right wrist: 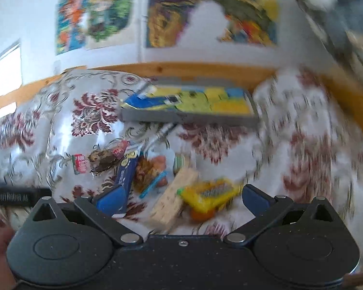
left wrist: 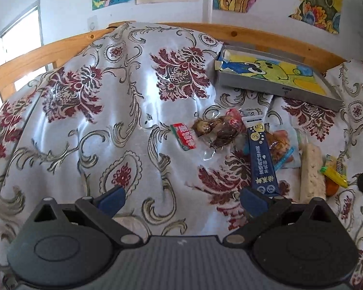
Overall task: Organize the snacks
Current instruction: 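Grasp the blue Ca Se tube with the left tool while the right tool grasps the rice-cake bar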
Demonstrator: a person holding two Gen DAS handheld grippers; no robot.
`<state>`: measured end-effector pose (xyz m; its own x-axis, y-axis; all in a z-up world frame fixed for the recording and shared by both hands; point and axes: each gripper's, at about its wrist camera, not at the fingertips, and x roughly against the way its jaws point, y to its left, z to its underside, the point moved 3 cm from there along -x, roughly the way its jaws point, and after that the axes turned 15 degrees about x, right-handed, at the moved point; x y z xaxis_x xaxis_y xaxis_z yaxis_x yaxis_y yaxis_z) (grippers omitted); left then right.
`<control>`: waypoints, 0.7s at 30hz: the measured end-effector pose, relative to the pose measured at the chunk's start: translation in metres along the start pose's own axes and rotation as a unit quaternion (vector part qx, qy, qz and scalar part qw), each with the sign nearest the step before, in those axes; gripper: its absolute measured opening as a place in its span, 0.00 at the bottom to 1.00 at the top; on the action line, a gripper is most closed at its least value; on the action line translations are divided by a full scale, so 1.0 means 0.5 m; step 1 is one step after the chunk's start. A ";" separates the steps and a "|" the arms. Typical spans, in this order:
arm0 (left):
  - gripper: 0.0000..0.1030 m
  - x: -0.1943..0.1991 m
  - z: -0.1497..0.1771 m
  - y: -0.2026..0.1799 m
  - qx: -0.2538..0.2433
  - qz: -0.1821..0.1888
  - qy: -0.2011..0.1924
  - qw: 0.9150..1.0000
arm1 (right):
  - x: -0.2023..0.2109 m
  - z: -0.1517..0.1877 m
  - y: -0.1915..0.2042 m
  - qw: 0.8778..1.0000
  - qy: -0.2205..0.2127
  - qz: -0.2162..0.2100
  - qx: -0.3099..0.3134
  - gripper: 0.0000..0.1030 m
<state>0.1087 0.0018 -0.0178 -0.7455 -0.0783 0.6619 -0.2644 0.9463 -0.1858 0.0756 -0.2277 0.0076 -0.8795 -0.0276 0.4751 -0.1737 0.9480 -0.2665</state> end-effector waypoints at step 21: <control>0.99 -0.186 -0.050 -0.126 -0.033 0.061 0.064 0.995 | -0.146 0.012 0.004 0.985 0.073 -0.149 -0.055 0.90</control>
<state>0.2101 -0.0427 -0.0494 -0.6840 0.0760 0.7255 -0.1319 0.9653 -0.2255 0.1367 -0.2259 -0.0328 -0.7222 -0.2706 0.6366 -0.3578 0.9337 -0.0090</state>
